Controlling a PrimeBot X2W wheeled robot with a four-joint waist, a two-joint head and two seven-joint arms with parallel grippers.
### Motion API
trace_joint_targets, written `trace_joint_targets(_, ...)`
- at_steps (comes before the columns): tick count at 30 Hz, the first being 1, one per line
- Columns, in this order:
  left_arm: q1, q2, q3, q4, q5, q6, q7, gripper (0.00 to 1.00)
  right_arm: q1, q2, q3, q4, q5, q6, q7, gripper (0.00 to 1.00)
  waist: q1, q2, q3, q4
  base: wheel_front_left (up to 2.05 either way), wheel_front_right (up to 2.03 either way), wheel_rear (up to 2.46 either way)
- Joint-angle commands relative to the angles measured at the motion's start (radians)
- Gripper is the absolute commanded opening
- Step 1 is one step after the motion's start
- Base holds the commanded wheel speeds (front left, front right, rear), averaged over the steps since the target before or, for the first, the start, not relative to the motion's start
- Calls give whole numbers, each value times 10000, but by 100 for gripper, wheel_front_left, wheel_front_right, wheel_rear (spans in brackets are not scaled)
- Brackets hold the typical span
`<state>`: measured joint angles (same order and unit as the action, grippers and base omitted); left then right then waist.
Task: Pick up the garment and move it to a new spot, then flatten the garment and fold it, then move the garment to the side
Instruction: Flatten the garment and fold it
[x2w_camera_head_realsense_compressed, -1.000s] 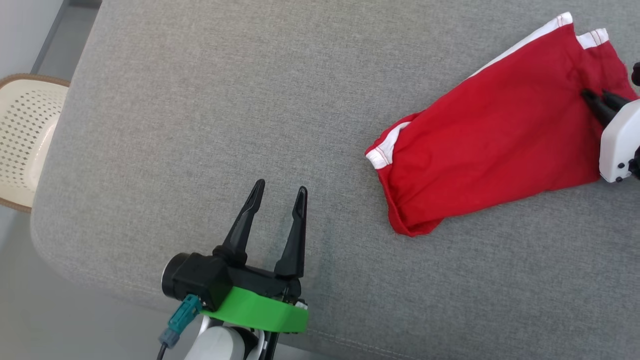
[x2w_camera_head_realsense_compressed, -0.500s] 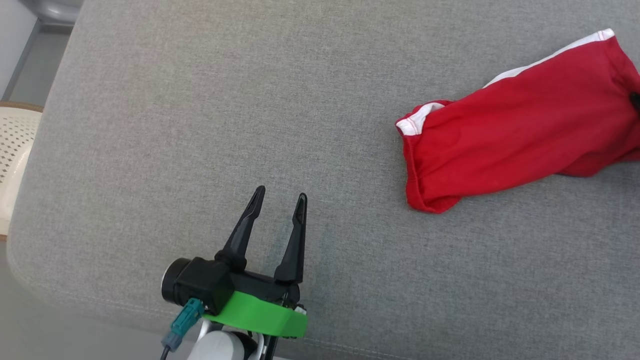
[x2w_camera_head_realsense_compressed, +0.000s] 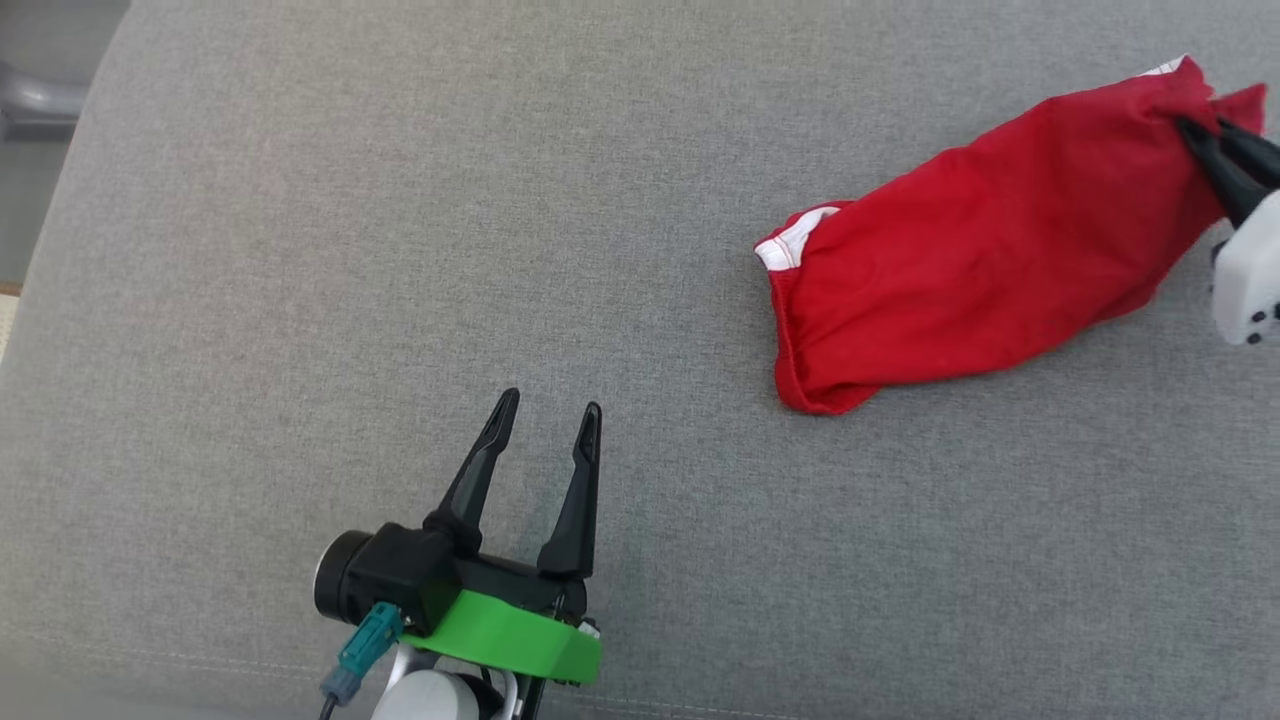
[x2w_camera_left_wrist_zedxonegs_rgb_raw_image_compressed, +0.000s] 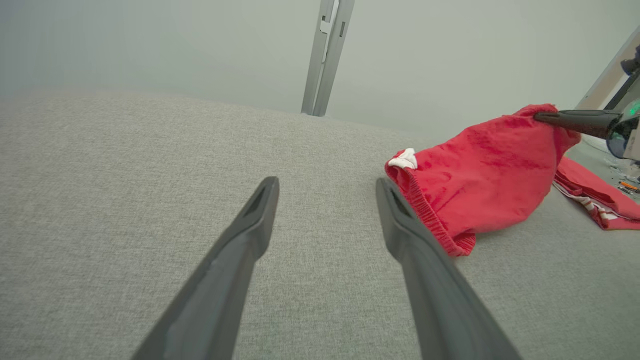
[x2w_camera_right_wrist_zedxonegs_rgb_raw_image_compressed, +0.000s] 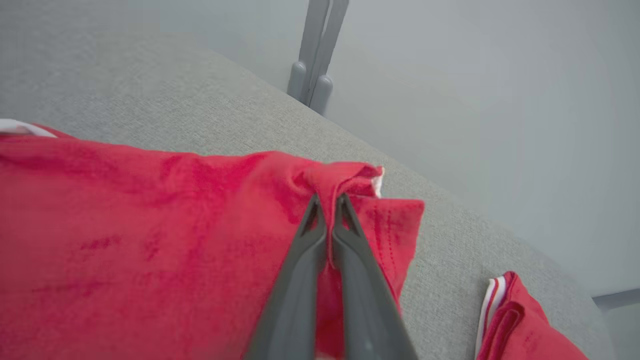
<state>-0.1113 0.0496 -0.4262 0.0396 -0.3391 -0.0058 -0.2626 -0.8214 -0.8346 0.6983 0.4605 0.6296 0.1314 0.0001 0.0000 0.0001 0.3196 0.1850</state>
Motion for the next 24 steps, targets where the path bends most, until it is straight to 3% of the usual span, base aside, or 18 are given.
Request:
trace_joint_targets(1,104,22,50,40,99,-29,-22,100,50,195,-89,-366,-322,-14,82,0,0,-1,-182,-125,0,0,0)
trace_joint_targets(8,213,22,114,45,-118,-46,-22,100,775,1180,-300,-2512,-1704,-14,954,0,0,-1,-440,-10,0,0,0)
trace_joint_targets(13,234,22,126,14,-207,-77,-22,100,1300,1878,149,-3813,-2282,-14,1649,0,0,-1,-432,159,0,0,0)
trace_joint_targets(19,131,22,80,1,-367,-59,-22,100,1616,2540,1115,-4119,-2324,-14,2178,0,0,-1,-395,343,0,0,0)
trace_joint_targets(20,101,22,67,-2,-381,-47,-23,100,1689,2682,1214,-4083,-2221,-14,2187,13,0,-1,-389,369,0,0,0)
trace_joint_targets(21,85,22,57,-8,-405,-36,-22,100,1709,2769,1267,-4060,-2197,-14,2146,83,0,-1,-387,384,0,0,0)
trace_joint_targets(22,74,22,52,-16,-419,-22,-22,100,1740,2875,1306,-4052,-2198,-14,2048,100,0,-1,-386,396,0,0,0)
trace_joint_targets(24,84,22,49,-10,-422,-4,-22,100,1861,3020,1384,-4048,-2121,-14,1910,100,0,-1,-408,405,0,0,0)
